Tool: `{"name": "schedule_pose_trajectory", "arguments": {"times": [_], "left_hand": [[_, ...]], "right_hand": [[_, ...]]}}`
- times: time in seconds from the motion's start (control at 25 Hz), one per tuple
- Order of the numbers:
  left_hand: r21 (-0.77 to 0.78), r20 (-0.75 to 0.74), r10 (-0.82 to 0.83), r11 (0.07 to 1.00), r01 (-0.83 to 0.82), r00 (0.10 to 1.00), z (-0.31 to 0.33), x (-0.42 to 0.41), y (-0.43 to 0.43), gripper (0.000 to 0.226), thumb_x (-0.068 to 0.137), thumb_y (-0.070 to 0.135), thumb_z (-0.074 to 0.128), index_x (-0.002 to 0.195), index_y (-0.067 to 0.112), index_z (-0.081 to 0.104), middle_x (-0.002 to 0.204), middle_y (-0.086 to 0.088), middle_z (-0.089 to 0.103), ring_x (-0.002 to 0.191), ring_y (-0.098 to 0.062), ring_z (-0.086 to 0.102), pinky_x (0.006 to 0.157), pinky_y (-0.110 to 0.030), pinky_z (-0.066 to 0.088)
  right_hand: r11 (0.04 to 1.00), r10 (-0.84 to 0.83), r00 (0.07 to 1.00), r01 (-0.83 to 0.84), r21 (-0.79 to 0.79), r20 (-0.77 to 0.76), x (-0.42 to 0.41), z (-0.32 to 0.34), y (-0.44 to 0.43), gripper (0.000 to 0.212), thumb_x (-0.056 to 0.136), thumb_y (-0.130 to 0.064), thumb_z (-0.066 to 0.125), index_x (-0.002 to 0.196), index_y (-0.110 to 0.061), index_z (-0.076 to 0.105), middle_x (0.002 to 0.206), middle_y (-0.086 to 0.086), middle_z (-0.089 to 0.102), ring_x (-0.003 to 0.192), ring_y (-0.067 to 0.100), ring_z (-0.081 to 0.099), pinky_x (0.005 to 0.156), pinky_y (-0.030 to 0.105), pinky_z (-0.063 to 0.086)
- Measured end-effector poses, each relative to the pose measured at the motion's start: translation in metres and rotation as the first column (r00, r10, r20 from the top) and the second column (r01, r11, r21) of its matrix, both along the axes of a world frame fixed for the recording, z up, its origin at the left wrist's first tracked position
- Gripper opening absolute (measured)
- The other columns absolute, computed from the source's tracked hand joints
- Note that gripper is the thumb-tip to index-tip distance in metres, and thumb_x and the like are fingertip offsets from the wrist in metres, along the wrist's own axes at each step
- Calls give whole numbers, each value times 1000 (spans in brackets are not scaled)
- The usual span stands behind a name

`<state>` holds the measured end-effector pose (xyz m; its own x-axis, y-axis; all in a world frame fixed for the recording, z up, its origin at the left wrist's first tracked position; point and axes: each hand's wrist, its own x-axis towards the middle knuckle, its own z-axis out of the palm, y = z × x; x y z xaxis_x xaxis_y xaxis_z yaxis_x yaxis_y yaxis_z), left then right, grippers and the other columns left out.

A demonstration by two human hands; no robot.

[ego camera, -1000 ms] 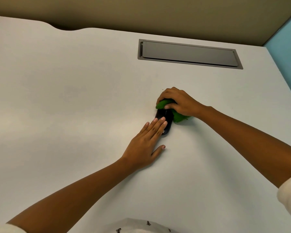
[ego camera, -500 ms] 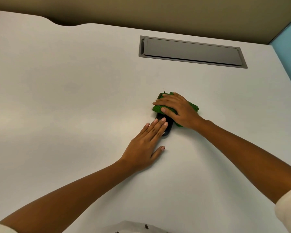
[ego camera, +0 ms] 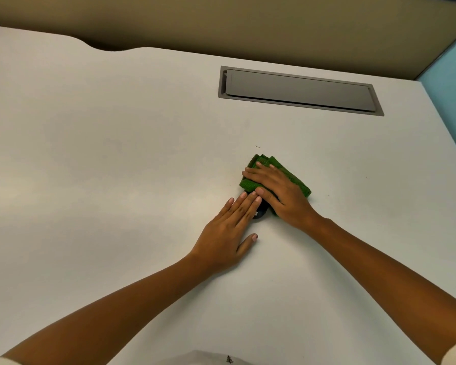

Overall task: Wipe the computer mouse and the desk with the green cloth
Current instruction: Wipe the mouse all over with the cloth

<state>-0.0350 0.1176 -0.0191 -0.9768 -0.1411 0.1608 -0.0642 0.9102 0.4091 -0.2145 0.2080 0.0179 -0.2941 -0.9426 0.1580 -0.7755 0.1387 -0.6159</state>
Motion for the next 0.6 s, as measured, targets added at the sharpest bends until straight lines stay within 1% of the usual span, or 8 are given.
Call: {"name": "schedule_pose_trajectory", "arguments": {"times": [0.08, 0.16, 0.24, 0.32, 0.4, 0.48, 0.52, 0.6], "left_hand": [[16, -8, -24, 1000, 24, 1000, 2, 0, -2, 64, 102, 39, 31, 154, 13, 4, 163, -2, 2, 151, -12, -3, 123, -30, -1], [117, -45, 39, 993, -34, 998, 6, 3, -6, 58, 103, 33, 23, 154, 12, 5, 163, -2, 5, 150, -11, 3, 123, -32, -4], [302, -101, 250, 930, -209, 963, 13, 4, -17, 55, 102, 29, 21, 154, 11, 14, 161, -3, 18, 149, -10, 16, 122, -29, -9], [403, -112, 414, 850, -340, 903, 20, 4, -35, 53, 101, 27, 24, 151, 12, 26, 155, -4, 34, 144, -6, 27, 120, -26, -13], [437, -101, 469, 813, -384, 878, 25, 2, -50, 49, 101, 26, 28, 147, 14, 37, 147, -3, 47, 138, 1, 32, 120, -26, -14], [447, -102, 484, 803, -395, 869, 28, -2, -59, 46, 101, 26, 32, 144, 16, 45, 142, -3, 54, 133, 6, 32, 121, -27, -12], [449, -104, 489, 800, -398, 866, 28, -3, -61, 45, 100, 26, 33, 142, 17, 47, 141, -2, 55, 132, 8, 31, 120, -27, -13], [449, -98, 490, 799, -401, 866, 27, -6, -62, 45, 101, 27, 33, 141, 18, 48, 140, -2, 56, 131, 10, 30, 120, -25, -14]], "right_hand": [[1000, -6, 1000, 6, 12, 16, -3, 2, -1, 40, 98, -28, 42, 138, -23, 45, 143, -5, 48, 141, 9, 29, 119, 38, 21], [999, -35, 999, 36, 31, -21, -2, 1, -2, 45, 95, -34, 48, 138, -24, 44, 143, -6, 47, 141, 11, 29, 119, 42, 21], [997, -31, 997, 36, 64, -77, 1, -1, 0, 54, 90, -43, 53, 140, -26, 41, 145, -7, 44, 143, 10, 25, 120, 42, 16], [996, 0, 993, 10, 85, -119, 5, -4, 2, 60, 87, -48, 55, 140, -26, 39, 146, -8, 42, 144, 10, 22, 121, 40, 12], [997, 14, 987, -2, 78, -159, 9, -3, 4, 61, 87, -48, 55, 141, -23, 39, 145, -6, 42, 144, 11, 21, 121, 39, 12], [997, 16, 979, 0, 75, -203, 13, -1, 4, 64, 87, -48, 55, 142, -20, 37, 145, -3, 42, 144, 14, 21, 121, 41, 12], [996, 22, 975, -2, 88, -219, 15, 0, 5, 68, 86, -51, 55, 143, -19, 35, 146, -3, 40, 144, 15, 21, 121, 43, 12], [988, 49, 972, -13, 155, -231, 15, 1, 6, 84, 80, -63, 56, 145, -18, 29, 149, -2, 35, 145, 16, 17, 121, 43, 11]]}}
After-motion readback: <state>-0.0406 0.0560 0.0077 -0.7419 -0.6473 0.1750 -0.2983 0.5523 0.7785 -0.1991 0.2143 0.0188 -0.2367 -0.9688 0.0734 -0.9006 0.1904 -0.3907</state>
